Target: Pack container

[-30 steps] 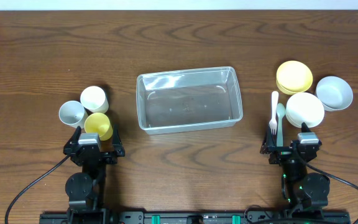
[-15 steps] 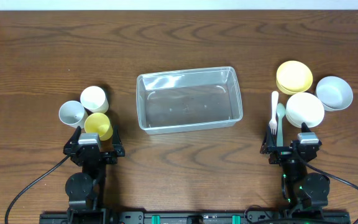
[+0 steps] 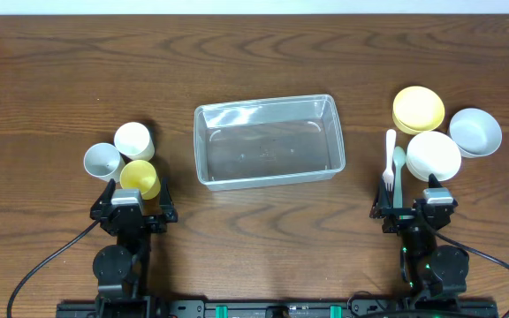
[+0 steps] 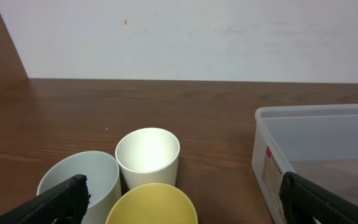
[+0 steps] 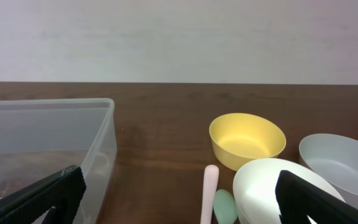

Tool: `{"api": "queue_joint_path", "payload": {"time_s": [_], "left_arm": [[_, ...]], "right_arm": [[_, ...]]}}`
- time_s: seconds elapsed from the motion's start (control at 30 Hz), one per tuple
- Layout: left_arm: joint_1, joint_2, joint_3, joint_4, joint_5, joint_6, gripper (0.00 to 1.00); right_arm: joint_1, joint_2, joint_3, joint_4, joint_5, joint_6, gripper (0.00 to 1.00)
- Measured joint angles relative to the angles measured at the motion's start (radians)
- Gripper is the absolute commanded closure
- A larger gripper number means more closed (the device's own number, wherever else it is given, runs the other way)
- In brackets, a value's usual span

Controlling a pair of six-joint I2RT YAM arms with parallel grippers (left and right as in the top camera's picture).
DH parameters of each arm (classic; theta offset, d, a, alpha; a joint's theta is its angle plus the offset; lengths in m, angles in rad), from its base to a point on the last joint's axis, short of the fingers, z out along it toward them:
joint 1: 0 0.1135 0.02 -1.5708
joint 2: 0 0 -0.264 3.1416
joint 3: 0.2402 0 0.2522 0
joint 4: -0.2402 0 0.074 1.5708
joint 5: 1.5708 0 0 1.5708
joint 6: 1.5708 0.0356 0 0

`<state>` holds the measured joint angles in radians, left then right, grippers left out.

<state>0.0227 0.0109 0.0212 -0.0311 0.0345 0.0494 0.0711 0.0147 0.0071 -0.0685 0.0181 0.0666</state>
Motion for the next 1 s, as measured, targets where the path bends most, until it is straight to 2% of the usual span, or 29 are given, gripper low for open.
{"api": "queue_joint_path", "payload": {"time_s": [0.67,0.87,1.0], "left_arm": [[0.0,0.0,0.0,0.0,0.0,-0.002,0.02],[0.0,0.023,0.006,-0.011,0.0,-0.085,0.02],[0.0,0.099,0.067,-0.121,0.008,-0.134,0.02]], "right_arm": [[0.0,0.001,0.0,-0.001,-0.007,0.016,0.01],[0.0,0.053,0.0,-0.001,-0.011,0.064,0.01],[0.0,0.147,0.034,-0.04,-0.016,0.103,0.01]]}}
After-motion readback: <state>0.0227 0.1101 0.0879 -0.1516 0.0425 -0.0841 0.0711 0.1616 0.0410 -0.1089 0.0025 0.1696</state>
